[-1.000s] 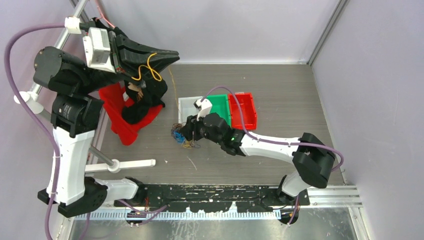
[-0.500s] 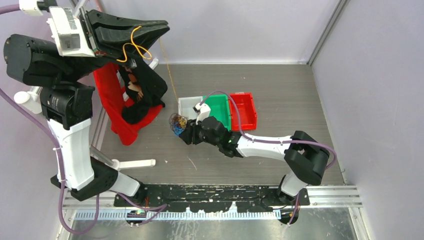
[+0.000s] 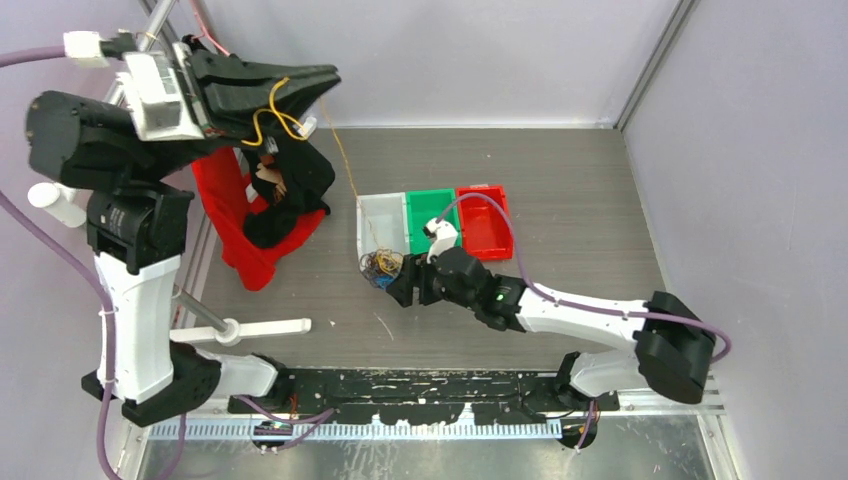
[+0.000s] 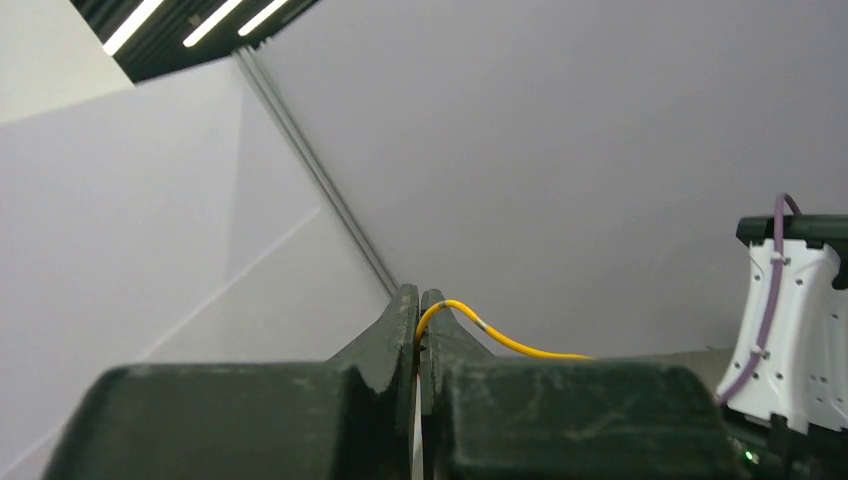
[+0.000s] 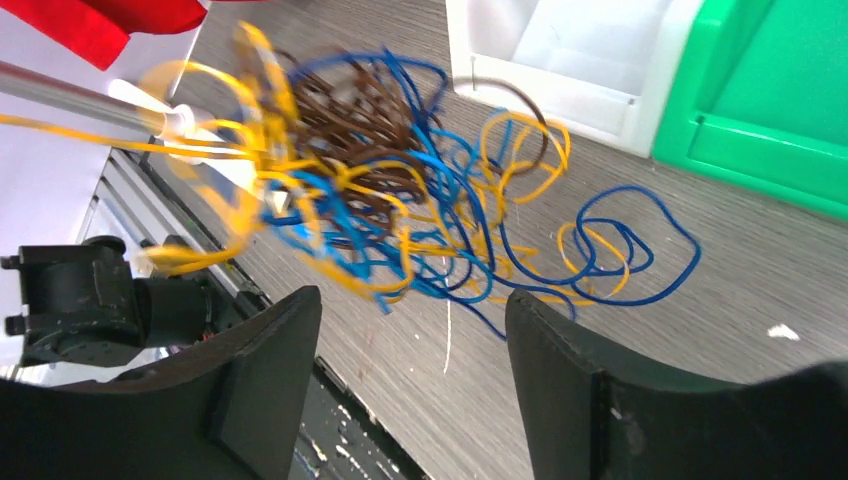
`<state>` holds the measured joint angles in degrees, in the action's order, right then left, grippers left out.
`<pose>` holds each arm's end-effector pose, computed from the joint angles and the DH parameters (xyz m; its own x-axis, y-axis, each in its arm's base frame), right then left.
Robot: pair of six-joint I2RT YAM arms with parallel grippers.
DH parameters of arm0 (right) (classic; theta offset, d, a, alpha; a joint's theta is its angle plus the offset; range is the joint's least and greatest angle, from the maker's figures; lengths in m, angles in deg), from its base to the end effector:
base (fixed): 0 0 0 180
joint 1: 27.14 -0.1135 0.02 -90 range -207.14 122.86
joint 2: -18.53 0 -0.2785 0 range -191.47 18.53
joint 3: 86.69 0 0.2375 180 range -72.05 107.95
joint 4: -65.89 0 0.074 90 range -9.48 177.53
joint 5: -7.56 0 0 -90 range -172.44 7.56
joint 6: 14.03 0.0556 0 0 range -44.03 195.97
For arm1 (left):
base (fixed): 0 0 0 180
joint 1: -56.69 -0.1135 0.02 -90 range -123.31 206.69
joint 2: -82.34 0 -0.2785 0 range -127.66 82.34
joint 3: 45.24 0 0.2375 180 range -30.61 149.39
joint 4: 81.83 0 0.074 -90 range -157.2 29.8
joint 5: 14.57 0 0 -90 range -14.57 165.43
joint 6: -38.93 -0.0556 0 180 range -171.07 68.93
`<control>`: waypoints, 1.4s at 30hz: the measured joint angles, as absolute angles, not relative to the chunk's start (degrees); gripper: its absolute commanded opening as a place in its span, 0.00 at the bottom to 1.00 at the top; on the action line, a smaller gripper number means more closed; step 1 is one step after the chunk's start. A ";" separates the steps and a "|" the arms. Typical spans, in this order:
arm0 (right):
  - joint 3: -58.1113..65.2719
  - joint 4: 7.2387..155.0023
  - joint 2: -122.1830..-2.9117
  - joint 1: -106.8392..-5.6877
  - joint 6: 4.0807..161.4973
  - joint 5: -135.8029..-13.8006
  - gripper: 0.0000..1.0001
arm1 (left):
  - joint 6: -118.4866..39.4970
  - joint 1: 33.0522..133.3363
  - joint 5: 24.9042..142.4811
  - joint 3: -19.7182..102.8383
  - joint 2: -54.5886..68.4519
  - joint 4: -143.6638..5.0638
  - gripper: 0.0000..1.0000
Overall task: Untangle the cables
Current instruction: Untie the cable.
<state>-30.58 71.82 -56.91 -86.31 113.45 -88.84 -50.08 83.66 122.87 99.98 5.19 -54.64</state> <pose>0.1545 0.2467 0.2493 -0.6614 0.0718 -0.7466 -0.5031 0.6958 0.5126 0.0983 -0.0960 0.6784 0.5693 -0.3028 -0.7643 0.8130 0.3451 0.4689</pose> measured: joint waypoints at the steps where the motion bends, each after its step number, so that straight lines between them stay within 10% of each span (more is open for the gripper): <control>1: -30.58 73.50 -55.53 -86.31 113.40 -88.86 0.79 | -50.04 83.66 123.09 97.61 6.18 -54.55 0.00; 13: -26.27 87.01 -43.27 -86.31 107.50 -89.67 0.75 | -49.58 83.66 124.53 71.54 14.55 -52.08 0.00; 38: -16.72 89.45 -68.47 -87.28 110.32 -85.10 0.57 | -70.32 83.70 116.75 51.54 28.91 -33.98 0.00; 42: -14.34 89.30 -74.13 -88.24 110.37 -84.68 0.42 | -73.77 83.70 113.82 48.72 29.76 -30.92 0.00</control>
